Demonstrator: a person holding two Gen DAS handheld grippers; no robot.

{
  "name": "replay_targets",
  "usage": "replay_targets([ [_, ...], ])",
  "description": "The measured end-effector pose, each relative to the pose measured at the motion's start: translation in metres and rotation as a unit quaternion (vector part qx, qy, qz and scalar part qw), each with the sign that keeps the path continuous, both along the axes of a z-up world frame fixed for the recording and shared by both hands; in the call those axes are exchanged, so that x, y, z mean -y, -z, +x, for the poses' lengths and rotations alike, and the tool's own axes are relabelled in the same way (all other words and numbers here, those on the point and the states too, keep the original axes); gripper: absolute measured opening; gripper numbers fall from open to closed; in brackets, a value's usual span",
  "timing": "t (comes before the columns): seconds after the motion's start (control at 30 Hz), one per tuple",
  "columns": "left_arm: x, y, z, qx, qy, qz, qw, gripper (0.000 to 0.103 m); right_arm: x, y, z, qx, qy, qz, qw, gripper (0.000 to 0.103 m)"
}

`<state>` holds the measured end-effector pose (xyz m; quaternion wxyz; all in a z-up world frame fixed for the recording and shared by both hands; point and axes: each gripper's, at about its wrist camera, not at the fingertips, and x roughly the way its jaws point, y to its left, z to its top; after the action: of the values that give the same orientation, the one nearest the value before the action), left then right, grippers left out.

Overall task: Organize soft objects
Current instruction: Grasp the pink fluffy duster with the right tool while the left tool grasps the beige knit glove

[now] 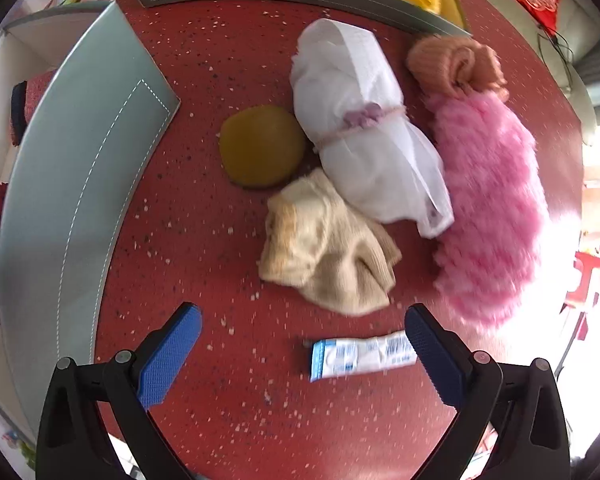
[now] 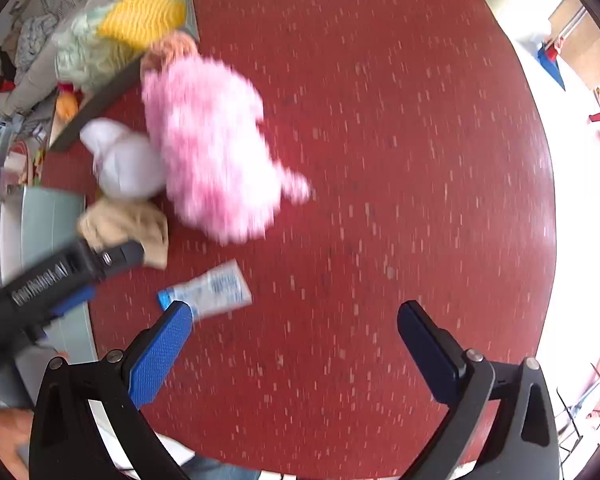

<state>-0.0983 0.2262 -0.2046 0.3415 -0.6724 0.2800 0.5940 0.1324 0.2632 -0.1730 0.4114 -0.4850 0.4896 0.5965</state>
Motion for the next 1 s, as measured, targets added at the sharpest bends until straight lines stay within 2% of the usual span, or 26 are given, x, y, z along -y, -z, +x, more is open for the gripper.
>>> replay_targets([
  [0.27,-0.011,0.028,-0.004,-0.001,-0.054,-0.014,0.9985,0.102,-0.076,-0.002,-0.033,-0.020,-0.024,0.037,0.999,0.103],
  [0.5,-0.024,0.040,0.006,-0.030,-0.051,-0.036,0.9976,0.102,-0.099,0.029,-0.079,-0.001,-0.083,0.008,0.997,0.102],
  [0.53,-0.032,0.043,0.009,-0.037,-0.046,-0.047,0.9971,0.102,-0.100,0.032,-0.082,-0.001,-0.085,0.006,0.996,0.097],
  [0.6,-0.037,0.045,0.012,-0.045,-0.041,-0.062,0.9962,0.103,-0.103,0.039,-0.089,0.004,-0.089,-0.002,0.996,0.070],
  [0.63,-0.038,0.046,0.010,-0.037,-0.047,-0.067,0.9960,0.103,-0.103,0.042,-0.091,0.004,-0.089,-0.010,0.996,0.049],
  [0.73,-0.046,0.050,0.005,-0.023,-0.042,-0.083,0.9953,0.103,-0.101,0.042,-0.089,0.005,-0.079,-0.023,0.997,0.045],
  [0.83,-0.053,0.048,-0.002,-0.020,-0.050,-0.069,0.9961,0.102,-0.094,0.034,-0.076,-0.018,-0.062,-0.032,0.997,0.045],
  [0.93,-0.048,0.038,-0.008,-0.036,-0.040,-0.059,0.9968,0.088,-0.078,0.025,-0.053,-0.034,-0.047,-0.036,0.998,0.045],
  [1.0,-0.047,0.032,-0.007,-0.048,-0.020,-0.046,0.9976,0.068,-0.065,0.019,-0.037,-0.042,-0.037,-0.038,0.998,0.045],
])
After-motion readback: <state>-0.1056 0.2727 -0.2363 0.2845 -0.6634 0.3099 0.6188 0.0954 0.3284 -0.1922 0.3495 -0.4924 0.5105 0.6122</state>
